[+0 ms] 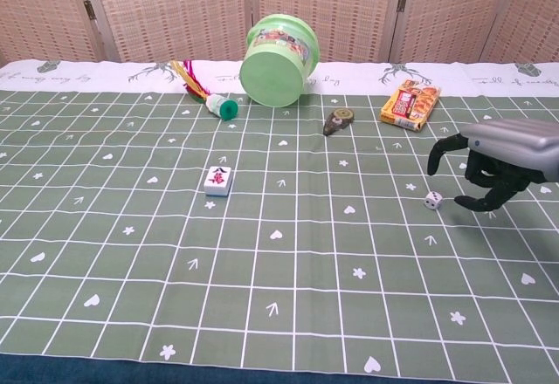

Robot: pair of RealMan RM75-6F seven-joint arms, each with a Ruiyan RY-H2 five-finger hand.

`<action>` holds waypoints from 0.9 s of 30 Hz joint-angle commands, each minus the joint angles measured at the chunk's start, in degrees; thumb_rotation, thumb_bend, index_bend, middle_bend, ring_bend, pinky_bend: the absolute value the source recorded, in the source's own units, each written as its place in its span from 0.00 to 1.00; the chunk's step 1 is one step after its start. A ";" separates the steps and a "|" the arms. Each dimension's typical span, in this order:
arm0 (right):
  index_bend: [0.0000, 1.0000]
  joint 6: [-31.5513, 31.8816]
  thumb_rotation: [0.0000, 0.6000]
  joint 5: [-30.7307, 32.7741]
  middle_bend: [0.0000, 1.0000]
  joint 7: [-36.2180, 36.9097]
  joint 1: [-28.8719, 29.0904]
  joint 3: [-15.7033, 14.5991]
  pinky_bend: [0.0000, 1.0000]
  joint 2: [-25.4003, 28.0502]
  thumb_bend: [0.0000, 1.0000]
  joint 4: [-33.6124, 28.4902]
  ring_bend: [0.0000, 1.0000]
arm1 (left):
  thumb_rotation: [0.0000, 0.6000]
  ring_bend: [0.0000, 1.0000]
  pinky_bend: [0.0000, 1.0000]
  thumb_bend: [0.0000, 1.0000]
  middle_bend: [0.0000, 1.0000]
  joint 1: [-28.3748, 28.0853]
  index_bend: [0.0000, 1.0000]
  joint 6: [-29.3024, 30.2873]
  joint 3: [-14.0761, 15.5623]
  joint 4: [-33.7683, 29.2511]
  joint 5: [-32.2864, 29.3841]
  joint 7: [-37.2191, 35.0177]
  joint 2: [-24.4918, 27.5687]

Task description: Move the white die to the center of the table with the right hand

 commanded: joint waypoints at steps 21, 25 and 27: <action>0.45 -1.00 1.00 2.48 0.94 0.16 3.59 -1.03 0.96 -4.90 0.29 5.79 1.00 | 1.00 0.03 0.09 0.39 0.02 0.22 0.23 -0.34 -0.33 1.51 -0.97 -1.01 -0.31; 0.48 -1.11 1.00 2.81 0.94 0.25 3.89 -1.25 0.96 -5.41 0.29 6.39 1.00 | 1.00 0.03 0.09 0.39 0.02 0.27 0.23 -0.37 -0.36 1.70 -1.07 -1.18 -0.30; 0.49 -1.01 1.00 2.95 0.94 0.31 3.97 -1.33 0.96 -5.59 0.29 6.72 1.00 | 1.00 0.03 0.09 0.39 0.02 0.26 0.23 -0.43 -0.39 1.76 -1.13 -1.24 -0.31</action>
